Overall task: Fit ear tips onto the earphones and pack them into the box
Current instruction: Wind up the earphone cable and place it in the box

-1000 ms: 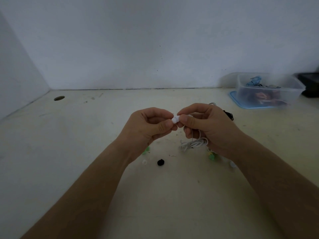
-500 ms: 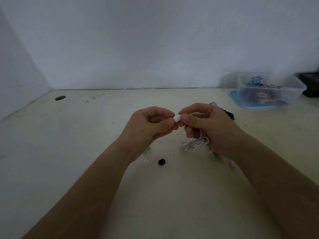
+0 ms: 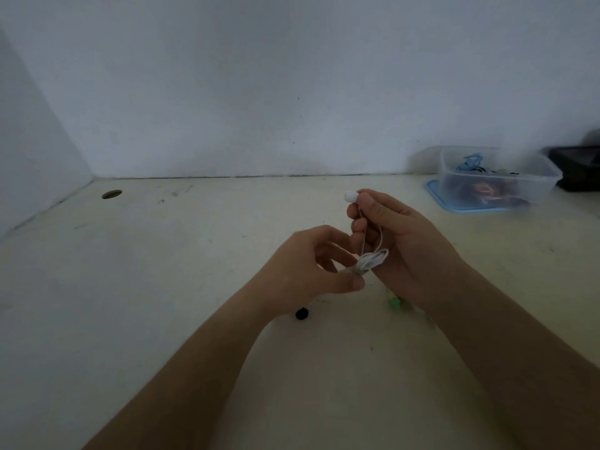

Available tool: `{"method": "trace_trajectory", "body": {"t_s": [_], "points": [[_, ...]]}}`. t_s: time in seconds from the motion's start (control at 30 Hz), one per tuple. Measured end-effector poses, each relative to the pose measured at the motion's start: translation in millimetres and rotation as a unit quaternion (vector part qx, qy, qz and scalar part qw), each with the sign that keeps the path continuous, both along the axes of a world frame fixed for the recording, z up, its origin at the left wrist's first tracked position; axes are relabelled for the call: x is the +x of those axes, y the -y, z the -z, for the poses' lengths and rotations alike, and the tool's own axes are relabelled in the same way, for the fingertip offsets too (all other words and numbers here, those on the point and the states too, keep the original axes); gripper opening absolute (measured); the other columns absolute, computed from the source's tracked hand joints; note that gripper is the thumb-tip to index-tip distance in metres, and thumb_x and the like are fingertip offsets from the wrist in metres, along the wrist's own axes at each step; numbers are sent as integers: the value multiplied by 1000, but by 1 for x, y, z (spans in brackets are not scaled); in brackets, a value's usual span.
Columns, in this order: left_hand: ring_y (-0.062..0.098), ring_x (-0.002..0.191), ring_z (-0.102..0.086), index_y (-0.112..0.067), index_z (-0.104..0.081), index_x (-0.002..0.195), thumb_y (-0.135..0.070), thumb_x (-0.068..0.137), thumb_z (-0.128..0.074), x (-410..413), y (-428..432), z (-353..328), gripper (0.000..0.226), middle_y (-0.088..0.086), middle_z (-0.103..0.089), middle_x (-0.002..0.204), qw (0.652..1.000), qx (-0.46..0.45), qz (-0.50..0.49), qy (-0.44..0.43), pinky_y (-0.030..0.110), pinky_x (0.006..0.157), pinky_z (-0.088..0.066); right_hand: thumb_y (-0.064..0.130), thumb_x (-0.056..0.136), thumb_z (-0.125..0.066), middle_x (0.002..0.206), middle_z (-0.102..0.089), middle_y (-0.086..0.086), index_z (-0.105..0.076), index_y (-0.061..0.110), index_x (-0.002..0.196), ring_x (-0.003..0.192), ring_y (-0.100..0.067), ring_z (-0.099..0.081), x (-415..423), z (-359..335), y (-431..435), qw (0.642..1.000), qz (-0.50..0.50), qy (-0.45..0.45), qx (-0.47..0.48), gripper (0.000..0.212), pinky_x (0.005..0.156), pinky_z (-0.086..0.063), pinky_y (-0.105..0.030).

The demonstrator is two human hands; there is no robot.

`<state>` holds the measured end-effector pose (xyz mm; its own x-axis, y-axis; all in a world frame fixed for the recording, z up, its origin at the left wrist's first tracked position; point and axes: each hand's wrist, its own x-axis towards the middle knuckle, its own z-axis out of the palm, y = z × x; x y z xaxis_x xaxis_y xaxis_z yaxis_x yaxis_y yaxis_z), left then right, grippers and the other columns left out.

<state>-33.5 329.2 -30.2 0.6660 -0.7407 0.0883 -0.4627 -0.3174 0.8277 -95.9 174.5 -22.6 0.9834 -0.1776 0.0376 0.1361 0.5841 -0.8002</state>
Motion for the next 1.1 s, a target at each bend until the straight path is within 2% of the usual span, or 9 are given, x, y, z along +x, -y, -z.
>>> {"method": "trace_trajectory", "body": {"t_s": [0.17, 0.23, 0.33, 0.47, 0.53, 0.63, 0.87, 0.97, 1.1], "points": [[2, 80, -69, -21, -69, 101, -22, 77, -83, 3, -1, 0, 28, -8, -75, 92, 998, -56, -40, -7, 15, 74, -53, 8, 95, -57, 79, -69, -4, -73, 5, 97, 66, -9, -65, 3, 2, 4, 997, 70, -15, -1, 17, 62, -56, -20], [8, 77, -70, -24, -68, 99, -27, 78, -80, 3, 2, -1, 24, -7, -75, 87, 993, -90, -74, -24, 16, 71, -55, 7, 96, -56, 79, -70, -7, -71, 2, 101, 67, -11, -67, 4, 4, 11, 993, 103, -48, -12, 17, 63, -58, -22], [4, 68, -66, -21, -69, 96, -30, 79, -79, 2, 10, -5, 21, -4, -74, 81, 986, -127, -100, -29, 14, 63, -50, 7, 96, -58, 81, -72, -14, -73, 2, 95, 68, -15, -69, 7, 5, 20, 986, 136, -92, -35, 16, 65, -61, -26], [6, 66, -64, -16, -71, 91, -26, 81, -79, 7, 27, -25, 17, -3, -73, 75, 981, -170, -84, -28, 16, 62, -49, 4, 99, -50, 97, -71, -23, -69, -3, 105, 77, -23, -73, 10, -5, 29, 988, 104, -113, -8, 21, 62, -62, -29], [1, 59, -59, -13, -72, 90, -25, 81, -79, 11, 40, -38, 17, -4, -70, 70, 978, -186, -85, -34, 13, 54, -44, 3, 101, -45, 93, -71, -20, -65, -4, 108, 71, -22, -73, 9, -17, 35, 988, 92, -117, 30, 22, 56, -61, -28], [1, 57, -56, -13, -73, 90, -30, 80, -80, 17, 67, -51, 20, 5, -74, 77, 977, -195, -83, -34, 13, 52, -42, 5, 98, -50, 75, -71, -14, -65, -1, 92, 61, -20, -72, 4, -36, 55, 983, 110, -125, 72, 18, 57, -62, -31], [5, 63, -62, -15, -71, 86, -23, 77, -84, 27, 159, -56, 17, -1, -72, 76, 979, -192, -62, -2, 19, 57, -47, 14, 96, -48, 87, -66, -17, -60, 2, 91, 69, -25, -68, -1, -57, 135, 971, 178, -142, 67, 18, 57, -61, -34], [7, 64, -64, -16, -73, 83, -18, 73, -87, 31, 201, -57, 17, -2, -71, 74, 981, -184, -51, 28, 21, 61, -51, 6, 95, -49, 80, -63, -19, -56, 1, 82, 65, -26, -66, 2, -62, 172, 969, 194, -140, 58, 16, 56, -61, -33], [9, 72, -67, -18, -73, 83, -19, 72, -86, 33, 252, -61, 18, -7, -69, 77, 982, -161, -61, 72, 15, 65, -50, 0, 91, -56, 93, -63, -23, -62, -4, 91, 75, -28, -68, 11, -63, 218, 962, 234, -138, 4, 7, 61, -59, -34]]}}
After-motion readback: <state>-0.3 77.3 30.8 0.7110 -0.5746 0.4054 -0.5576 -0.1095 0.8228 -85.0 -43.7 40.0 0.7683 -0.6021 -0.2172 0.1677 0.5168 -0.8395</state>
